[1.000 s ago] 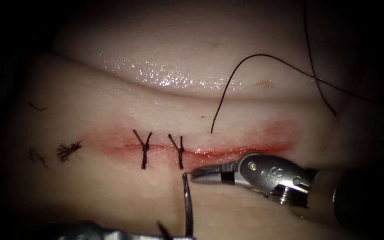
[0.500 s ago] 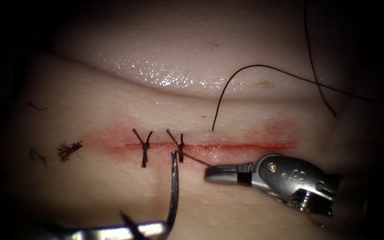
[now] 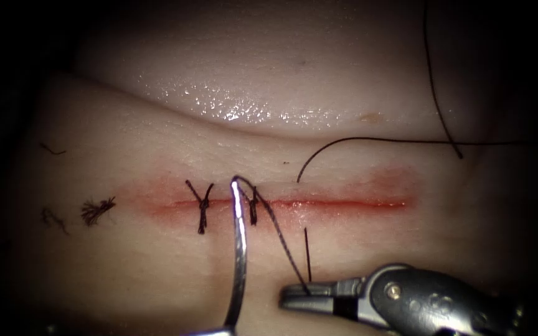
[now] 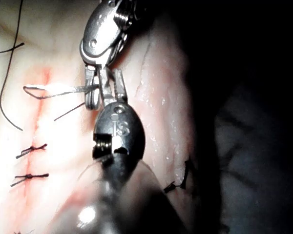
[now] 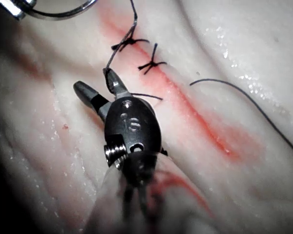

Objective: Wound Closure

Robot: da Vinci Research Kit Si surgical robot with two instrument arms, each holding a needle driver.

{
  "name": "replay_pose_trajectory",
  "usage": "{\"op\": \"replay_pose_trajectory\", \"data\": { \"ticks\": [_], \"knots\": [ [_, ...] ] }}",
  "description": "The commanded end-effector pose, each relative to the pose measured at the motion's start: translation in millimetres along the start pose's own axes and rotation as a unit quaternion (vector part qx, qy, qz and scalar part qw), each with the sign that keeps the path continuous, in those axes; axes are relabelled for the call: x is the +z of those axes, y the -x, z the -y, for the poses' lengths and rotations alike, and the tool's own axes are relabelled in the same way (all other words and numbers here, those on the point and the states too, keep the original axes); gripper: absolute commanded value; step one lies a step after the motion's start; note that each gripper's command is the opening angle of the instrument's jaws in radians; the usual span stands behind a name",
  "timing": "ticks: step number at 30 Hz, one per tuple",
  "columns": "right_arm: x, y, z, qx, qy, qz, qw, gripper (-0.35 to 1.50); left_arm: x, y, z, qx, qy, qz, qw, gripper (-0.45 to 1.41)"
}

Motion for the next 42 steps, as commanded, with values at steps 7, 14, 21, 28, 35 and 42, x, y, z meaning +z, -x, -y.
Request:
{"op": "replay_pose_trajectory", "data": {
  "ticks": [7,14,21,28,35,42],
  "knots": [
    [0.5,-0.5,-5.3,-0.017,0.026,-0.017,0.999,1.46,-0.5,1.0,3.2,-0.002,-0.024,-0.008,1.0,-0.45],
    [-1.1,2.6,-8.5,-0.04,0.084,0.001,0.996,1.48,-4.2,1.0,6.0,0.002,-0.088,0.008,0.996,-0.45],
    [1.6,7.1,-8.8,-0.065,0.075,0.012,0.995,1.33,-3.9,0.7,5.9,0.004,-0.087,0.006,0.996,-0.45],
    [3.6,8.9,-8.2,-0.078,0.059,0.016,0.995,1.18,-3.8,0.6,6.0,0.01,-0.081,-0.005,0.997,-0.45],
    [4.0,9.1,-7.6,-0.081,0.033,0.022,0.996,-0.35,-3.4,-0.2,5.5,0.012,-0.058,-0.035,0.998,-0.45],
    [1.9,7.9,-6.4,-0.069,0.05,0.014,0.996,-0.35,-2.8,0.0,6.4,0.035,-0.052,-0.052,0.997,-0.45]
  ]
}}
